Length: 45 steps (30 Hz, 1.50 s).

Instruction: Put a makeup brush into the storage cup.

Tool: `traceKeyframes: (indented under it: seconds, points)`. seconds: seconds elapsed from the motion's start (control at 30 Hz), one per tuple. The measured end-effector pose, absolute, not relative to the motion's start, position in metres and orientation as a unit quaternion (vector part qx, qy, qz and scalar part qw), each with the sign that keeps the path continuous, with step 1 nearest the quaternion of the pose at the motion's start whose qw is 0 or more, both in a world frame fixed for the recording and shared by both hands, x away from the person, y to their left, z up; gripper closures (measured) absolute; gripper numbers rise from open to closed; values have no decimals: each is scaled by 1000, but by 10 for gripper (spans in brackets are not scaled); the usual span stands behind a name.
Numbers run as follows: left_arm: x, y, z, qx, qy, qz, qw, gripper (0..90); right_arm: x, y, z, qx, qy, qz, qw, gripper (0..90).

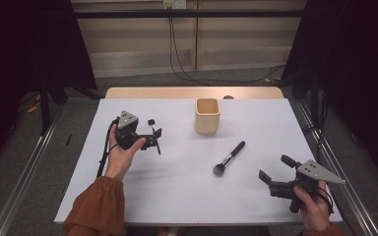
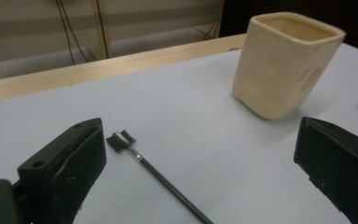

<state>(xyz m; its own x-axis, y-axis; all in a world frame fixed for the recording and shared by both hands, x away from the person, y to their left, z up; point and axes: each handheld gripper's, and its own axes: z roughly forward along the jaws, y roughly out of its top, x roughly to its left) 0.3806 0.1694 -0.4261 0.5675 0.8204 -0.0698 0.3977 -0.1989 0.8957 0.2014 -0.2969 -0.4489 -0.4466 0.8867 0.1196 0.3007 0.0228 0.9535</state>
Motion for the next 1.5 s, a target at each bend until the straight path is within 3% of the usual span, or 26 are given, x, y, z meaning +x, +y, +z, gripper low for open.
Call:
traceKeyframes:
  seconds: [0.67, 0.83, 1.2, 1.5]
  points:
    - [403, 151, -416, 815, 435, 154, 350, 42, 202, -296, -449, 442, 669, 531, 272, 0]
    - [405, 143, -414, 834, 426, 172, 307, 48, 202, -295, -449, 441, 670, 531, 272, 0]
    - [419, 138, -420, 852, 468, 72, 224, 57, 202, -295, -450, 440, 674, 528, 272, 0]
    - [426, 130, -427, 854, 489, 66, 165, 57, 202, -294, -450, 441, 674, 528, 269, 0]
